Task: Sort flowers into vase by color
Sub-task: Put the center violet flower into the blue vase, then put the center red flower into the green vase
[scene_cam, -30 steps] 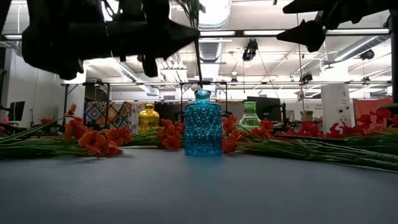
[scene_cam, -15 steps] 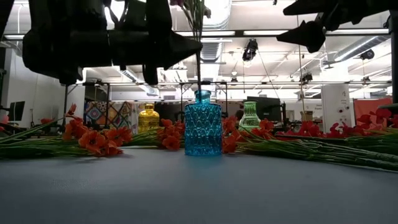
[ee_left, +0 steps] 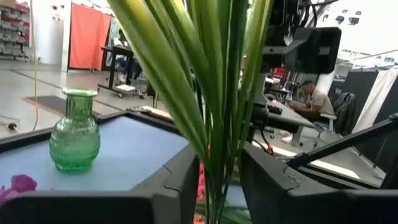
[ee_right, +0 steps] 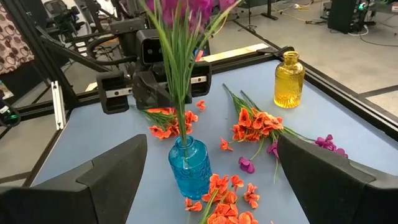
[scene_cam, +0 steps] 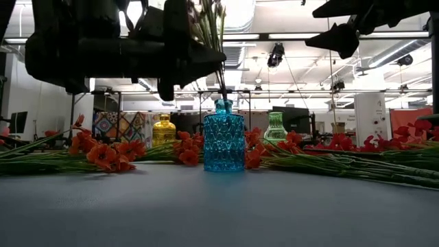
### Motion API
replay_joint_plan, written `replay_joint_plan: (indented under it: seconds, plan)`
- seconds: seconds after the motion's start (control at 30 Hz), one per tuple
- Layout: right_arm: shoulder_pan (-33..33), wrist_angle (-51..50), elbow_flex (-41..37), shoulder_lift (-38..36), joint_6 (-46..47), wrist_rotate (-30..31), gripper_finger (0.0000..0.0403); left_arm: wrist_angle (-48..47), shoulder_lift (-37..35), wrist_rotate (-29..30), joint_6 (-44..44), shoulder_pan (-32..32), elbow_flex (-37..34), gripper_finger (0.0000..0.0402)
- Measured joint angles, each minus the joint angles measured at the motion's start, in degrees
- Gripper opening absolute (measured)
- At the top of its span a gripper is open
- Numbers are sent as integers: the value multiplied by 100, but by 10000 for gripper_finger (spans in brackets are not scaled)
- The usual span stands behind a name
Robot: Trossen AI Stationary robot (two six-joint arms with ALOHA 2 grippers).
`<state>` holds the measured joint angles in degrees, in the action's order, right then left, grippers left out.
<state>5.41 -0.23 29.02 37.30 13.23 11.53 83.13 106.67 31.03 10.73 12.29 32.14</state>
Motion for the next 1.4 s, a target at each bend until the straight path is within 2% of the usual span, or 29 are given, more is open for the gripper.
replay_joint_plan:
  seconds: [0.33,0.63,0.8,0.9,1.1,1.2,1.4]
  plan:
    - [0,-188,0,0,70,0,352,-552,-76,-171,272,60,-6,159]
    - [-2,-303,0,2,175,0,352,-1737,-480,-168,622,91,-80,229]
    - [-2,-299,0,2,173,0,352,-2416,-900,-22,635,105,-87,244]
    - [-2,-303,0,2,175,2,352,-3236,-1256,-21,784,148,-87,244]
    - [-2,-321,0,2,175,2,352,-5654,-2168,-53,1570,280,-87,244]
    - [-2,-408,0,2,204,2,352,-6693,-2661,-310,1991,423,-87,244]
    - [-2,-814,0,95,940,30,352,-8204,-3501,-505,2779,839,-87,244]
